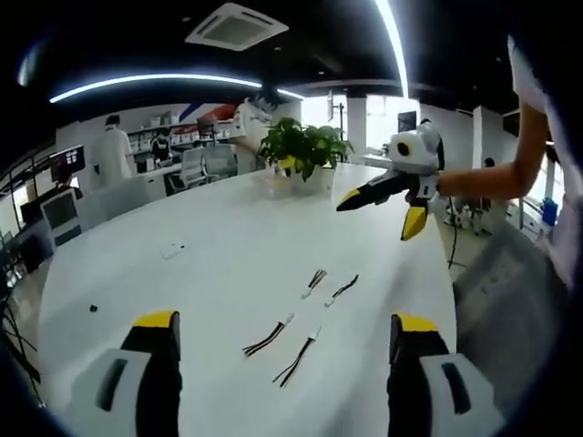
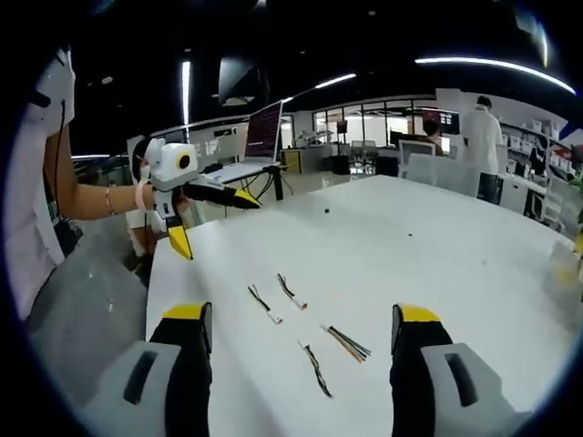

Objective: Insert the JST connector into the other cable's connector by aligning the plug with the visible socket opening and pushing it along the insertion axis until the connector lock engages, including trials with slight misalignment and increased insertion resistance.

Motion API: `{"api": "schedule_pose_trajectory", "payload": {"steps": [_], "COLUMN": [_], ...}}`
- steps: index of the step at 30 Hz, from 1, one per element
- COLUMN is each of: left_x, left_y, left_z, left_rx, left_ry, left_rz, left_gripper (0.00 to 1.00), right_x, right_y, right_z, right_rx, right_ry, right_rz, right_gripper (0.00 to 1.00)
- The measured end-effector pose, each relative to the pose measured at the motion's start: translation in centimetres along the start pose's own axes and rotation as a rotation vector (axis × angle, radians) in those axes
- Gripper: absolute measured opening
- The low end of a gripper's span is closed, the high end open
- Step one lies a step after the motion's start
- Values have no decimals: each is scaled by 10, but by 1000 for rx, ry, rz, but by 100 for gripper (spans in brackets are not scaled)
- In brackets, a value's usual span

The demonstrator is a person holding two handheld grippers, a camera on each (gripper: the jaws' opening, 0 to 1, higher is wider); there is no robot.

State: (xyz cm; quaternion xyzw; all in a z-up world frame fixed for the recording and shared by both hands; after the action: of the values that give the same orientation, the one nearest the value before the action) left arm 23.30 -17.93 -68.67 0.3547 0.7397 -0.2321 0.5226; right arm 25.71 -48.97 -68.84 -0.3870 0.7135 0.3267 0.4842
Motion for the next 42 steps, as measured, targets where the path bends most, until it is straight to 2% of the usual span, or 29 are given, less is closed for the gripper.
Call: {"api": "schedule_pose_trajectory", "payload": {"steps": [12, 26, 34, 37, 39, 42], "left_x": [8, 15, 23, 24, 25, 25], "left_y": [10, 19, 21, 22, 22, 23], "left_z": [16, 29, 40, 44, 47, 50], "left_rx": [24, 44, 84, 107, 131, 131], "left_ry": [-19, -25, -12, -29, -46, -48], "left_rz": [-31, -49, -45, -32, -50, -43], "left_gripper": [91, 87, 78, 74, 74, 74], "right_x": [2, 9, 11, 13, 15, 20], "right_y": [-7, -20, -25, -28, -30, -35], "right_z": [15, 27, 36, 39, 41, 45], "right_rx": [-38, -54, -86, -100, -110, -115], "right_ry": [-10, 12, -10, -16, -23, -26], "right_rz": [-42, -58, -68, -68, -72, -58], "right_gripper": [75, 66, 61, 58, 56, 56]}}
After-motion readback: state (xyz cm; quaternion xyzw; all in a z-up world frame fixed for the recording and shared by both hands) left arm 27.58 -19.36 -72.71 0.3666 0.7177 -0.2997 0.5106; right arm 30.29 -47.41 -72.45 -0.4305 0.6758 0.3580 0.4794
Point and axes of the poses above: the point that each gripper's makers call its tool centre point, and the gripper's own axes: z roughly forward along the fingers, y roughly to its left, x roughly out of its underside, the point moved 10 cm from there along -z, roughly backward along the fingers, and after that the axes turned 4 degrees about -y, right-handed, at the moved point
